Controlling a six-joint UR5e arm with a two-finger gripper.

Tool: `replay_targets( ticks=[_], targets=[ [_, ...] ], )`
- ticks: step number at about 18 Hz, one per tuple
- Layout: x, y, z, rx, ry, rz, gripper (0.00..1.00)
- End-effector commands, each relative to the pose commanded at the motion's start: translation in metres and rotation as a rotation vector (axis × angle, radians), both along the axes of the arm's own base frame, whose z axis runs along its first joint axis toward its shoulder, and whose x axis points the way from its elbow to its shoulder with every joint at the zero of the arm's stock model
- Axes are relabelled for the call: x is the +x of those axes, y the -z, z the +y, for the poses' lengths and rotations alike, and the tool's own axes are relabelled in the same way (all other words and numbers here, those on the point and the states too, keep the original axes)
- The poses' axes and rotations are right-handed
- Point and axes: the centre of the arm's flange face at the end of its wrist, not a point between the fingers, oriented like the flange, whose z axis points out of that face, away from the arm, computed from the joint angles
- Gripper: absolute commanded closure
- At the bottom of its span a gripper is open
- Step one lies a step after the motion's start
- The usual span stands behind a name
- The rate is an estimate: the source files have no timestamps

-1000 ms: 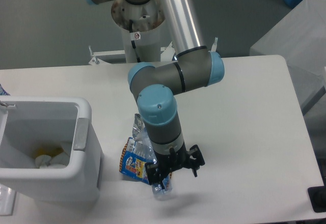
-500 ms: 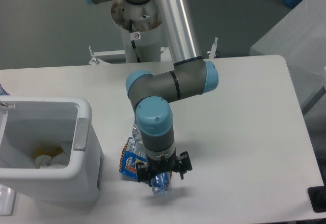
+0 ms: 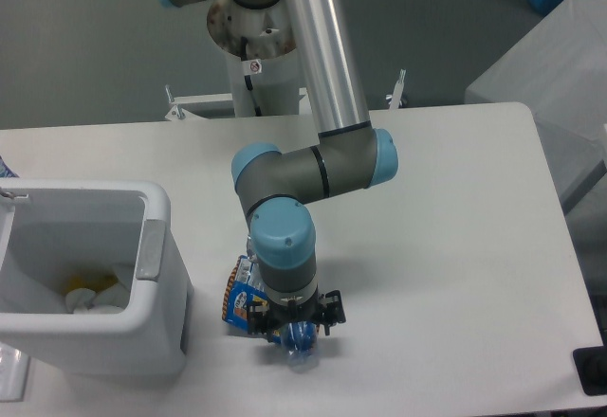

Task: Place the trash in the trash can
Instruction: 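Close the gripper around the clear plastic bottle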

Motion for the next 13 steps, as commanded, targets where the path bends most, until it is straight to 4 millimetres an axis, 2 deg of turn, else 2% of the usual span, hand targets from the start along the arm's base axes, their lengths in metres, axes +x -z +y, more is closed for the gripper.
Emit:
replay_targets(
  ticks=[7, 10, 13],
  targets=[
    [0.002, 0.011, 0.002, -0.012, 0.004, -0.007, 0.03],
    [0.002, 0.011, 0.002, -0.013, 0.002, -0.006, 0.15],
    [0.003, 0.012, 0.002, -0.015, 0.004, -0.006, 0.19]
  ],
)
